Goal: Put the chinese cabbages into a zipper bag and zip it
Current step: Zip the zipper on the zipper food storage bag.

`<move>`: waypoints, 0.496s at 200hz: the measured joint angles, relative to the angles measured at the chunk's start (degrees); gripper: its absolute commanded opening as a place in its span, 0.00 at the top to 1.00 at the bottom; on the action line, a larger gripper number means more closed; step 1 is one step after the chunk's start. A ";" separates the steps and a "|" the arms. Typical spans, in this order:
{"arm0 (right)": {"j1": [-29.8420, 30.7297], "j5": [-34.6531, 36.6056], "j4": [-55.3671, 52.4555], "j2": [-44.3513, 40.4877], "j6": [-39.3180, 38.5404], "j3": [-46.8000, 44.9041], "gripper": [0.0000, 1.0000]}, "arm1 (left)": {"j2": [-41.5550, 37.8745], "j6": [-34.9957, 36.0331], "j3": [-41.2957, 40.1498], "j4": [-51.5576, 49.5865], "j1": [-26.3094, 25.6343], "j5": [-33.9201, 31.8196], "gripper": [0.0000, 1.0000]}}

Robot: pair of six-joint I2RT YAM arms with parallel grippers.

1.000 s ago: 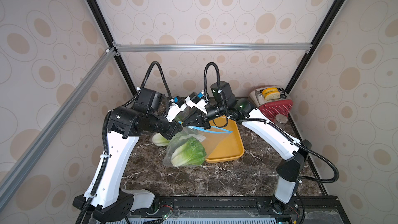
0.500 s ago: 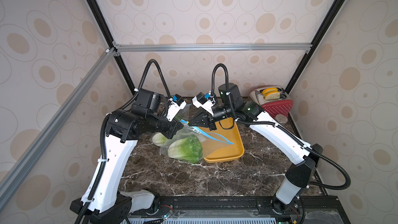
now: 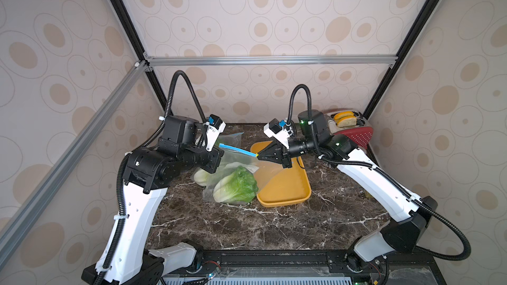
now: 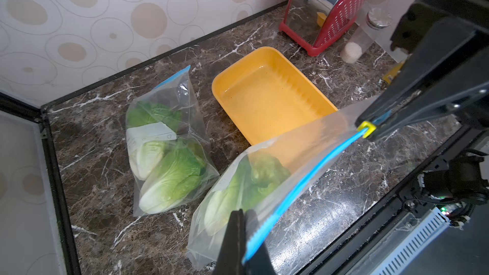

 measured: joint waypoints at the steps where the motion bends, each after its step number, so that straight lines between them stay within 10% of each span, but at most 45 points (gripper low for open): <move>1: -0.13 0.07 -0.04 -0.15 0.02 -0.13 1.00 | -0.02 -0.02 0.00 0.02 0.00 -0.11 1.00; 99: -7.78 3.65 -0.66 -10.29 2.73 -10.54 1.00 | -0.20 -3.69 -0.13 2.27 0.00 -5.95 1.00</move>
